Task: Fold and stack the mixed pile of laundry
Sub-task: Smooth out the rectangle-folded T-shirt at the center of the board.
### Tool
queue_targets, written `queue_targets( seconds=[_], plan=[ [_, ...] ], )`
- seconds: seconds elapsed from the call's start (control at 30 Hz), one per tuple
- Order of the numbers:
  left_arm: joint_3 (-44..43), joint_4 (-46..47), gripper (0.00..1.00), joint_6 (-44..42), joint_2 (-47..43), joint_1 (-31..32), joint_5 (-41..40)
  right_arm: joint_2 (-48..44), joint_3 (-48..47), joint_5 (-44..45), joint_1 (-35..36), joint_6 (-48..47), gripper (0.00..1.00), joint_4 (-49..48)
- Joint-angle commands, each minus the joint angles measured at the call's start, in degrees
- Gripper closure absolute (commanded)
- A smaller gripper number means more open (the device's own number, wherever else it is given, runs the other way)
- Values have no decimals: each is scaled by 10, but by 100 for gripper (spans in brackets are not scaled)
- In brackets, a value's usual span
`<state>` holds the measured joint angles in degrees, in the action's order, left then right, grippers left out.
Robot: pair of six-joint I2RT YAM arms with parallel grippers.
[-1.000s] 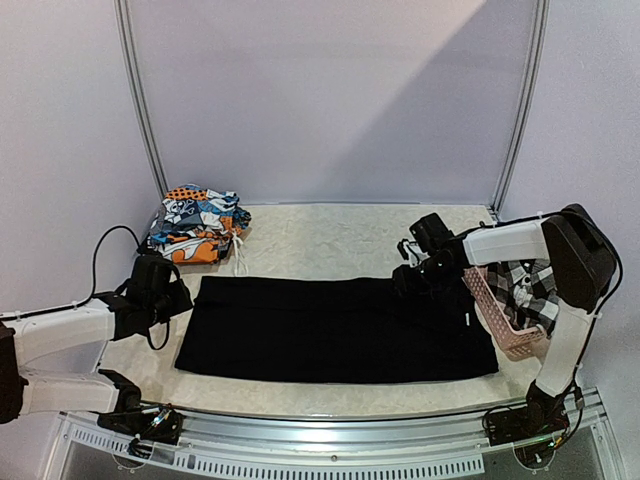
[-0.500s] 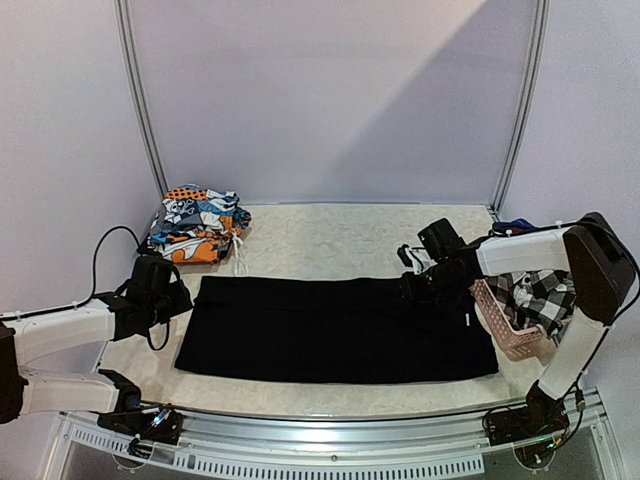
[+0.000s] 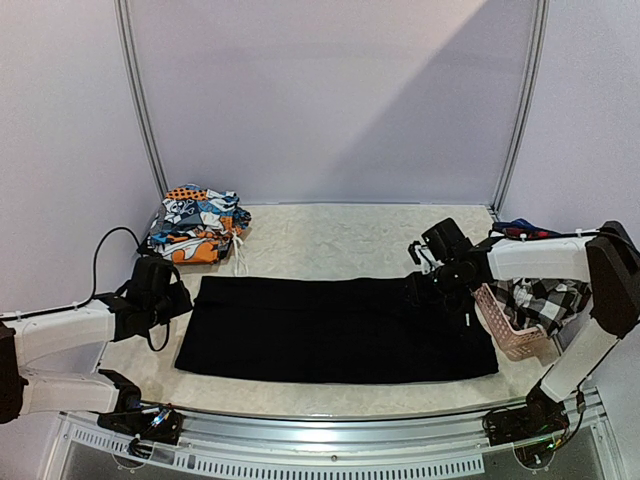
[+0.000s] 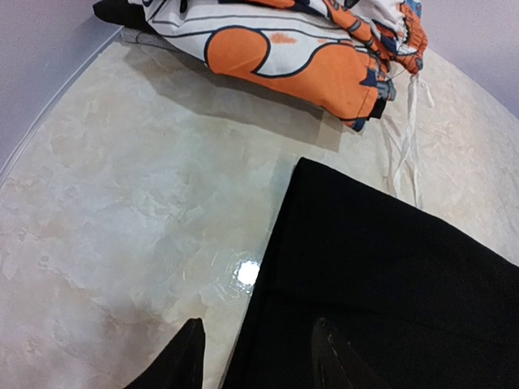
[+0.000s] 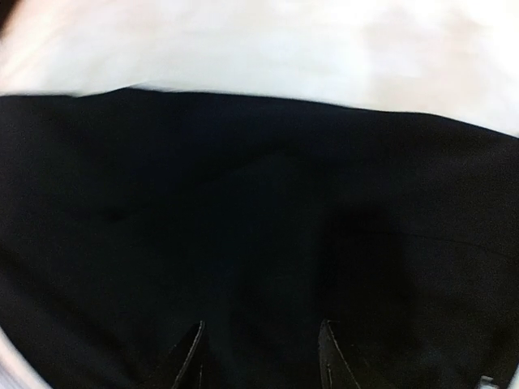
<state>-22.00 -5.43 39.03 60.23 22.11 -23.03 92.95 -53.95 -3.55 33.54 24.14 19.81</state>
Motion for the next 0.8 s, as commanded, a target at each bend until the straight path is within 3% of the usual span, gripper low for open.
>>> queue_targets(
  seconds=[0.0,0.23,0.47,0.6,0.77],
  plan=[
    [8,-1,54,-7,-3,8,6,-2,-8,109,-15,18,54,44],
    [7,1,54,-8,0,9,7,24,-22,125,-15,15,50,42],
    [6,1,54,-8,1,9,7,66,-30,67,-15,2,52,20],
    [7,2,54,-10,2,8,8,79,-25,59,-15,-1,59,15],
    [7,3,54,-9,2,10,8,78,-22,72,-15,-1,77,18]
  ],
)
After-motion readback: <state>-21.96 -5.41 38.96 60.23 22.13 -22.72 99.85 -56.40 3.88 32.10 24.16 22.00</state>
